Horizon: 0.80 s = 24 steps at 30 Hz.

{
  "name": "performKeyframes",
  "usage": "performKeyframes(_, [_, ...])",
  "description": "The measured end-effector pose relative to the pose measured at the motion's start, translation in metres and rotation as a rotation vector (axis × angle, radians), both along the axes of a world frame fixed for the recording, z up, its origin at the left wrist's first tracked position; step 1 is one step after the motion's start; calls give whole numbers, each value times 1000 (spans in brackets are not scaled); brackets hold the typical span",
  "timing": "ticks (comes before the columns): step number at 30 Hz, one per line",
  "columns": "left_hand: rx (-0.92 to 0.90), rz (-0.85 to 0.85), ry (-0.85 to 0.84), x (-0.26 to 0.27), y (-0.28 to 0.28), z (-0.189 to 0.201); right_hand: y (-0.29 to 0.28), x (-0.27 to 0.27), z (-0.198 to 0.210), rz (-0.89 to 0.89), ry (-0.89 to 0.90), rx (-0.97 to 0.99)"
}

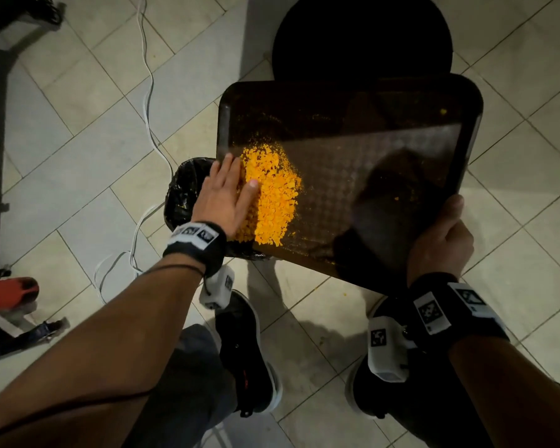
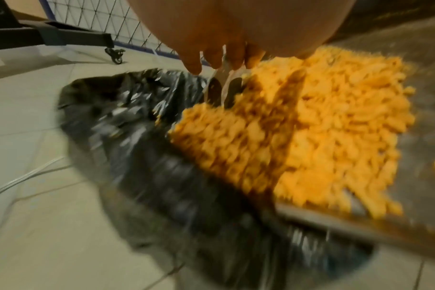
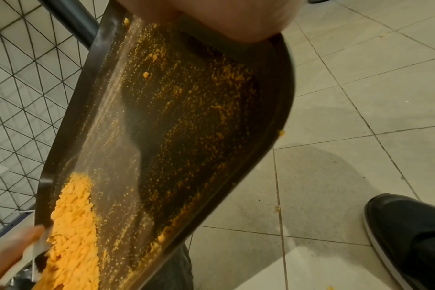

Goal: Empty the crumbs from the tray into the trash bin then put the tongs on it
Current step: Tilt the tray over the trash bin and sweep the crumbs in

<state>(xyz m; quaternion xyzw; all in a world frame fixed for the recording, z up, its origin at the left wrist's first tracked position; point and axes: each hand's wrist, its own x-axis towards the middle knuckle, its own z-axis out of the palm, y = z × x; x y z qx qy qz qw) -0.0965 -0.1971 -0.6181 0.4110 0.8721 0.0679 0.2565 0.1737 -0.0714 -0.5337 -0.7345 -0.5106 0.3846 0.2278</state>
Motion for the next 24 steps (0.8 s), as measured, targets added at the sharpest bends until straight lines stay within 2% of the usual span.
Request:
performKeyframes(5, [-42, -149, 46, 10, 53, 13, 2, -2, 2, 46, -24, 50])
performKeyframes(7, [-56, -135, 34, 22, 56, 10, 2, -2, 1, 47, -32, 54])
performKeyframes(15, [-182, -18, -1, 43, -7, -12, 1, 1, 0, 27, -12, 47])
performKeyframes(18, [-77, -14, 40, 39, 3, 0, 0, -1, -1, 19, -2, 31])
performKeyframes(21, [47, -55, 77, 41, 44, 12, 0, -2, -2, 22, 1, 39])
performKeyframes(24, [37, -44, 73, 32, 83, 15, 1, -2, -2, 31, -11, 54])
